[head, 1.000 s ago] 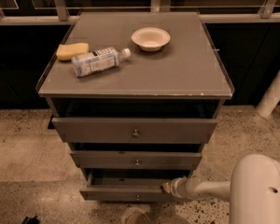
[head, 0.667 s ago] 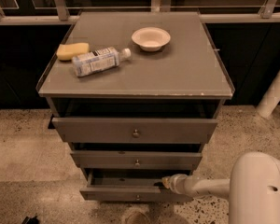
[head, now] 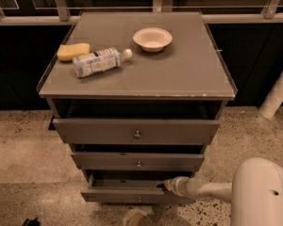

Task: Open bottom drawer

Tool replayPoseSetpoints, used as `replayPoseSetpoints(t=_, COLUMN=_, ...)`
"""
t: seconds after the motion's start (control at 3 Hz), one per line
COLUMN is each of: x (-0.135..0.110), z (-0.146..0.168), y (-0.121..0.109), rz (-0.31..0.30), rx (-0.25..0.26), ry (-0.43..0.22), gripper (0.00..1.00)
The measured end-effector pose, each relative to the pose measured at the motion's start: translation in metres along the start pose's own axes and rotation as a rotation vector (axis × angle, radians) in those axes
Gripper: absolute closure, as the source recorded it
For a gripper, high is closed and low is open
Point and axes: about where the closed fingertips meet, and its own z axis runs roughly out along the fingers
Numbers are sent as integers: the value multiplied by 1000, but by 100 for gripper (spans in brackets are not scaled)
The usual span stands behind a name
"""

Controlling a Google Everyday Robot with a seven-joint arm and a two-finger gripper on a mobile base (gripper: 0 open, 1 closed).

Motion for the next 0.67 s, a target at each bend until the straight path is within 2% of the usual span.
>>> replayPoseSetpoints(t=0.33, x=12, z=19, y=-8, rz=25, rx=-20, ry=18, gripper=100)
replayPoseSetpoints(t=0.67, x=28, z=27, y=-8, rz=53, rx=-39, ry=76, gripper=100)
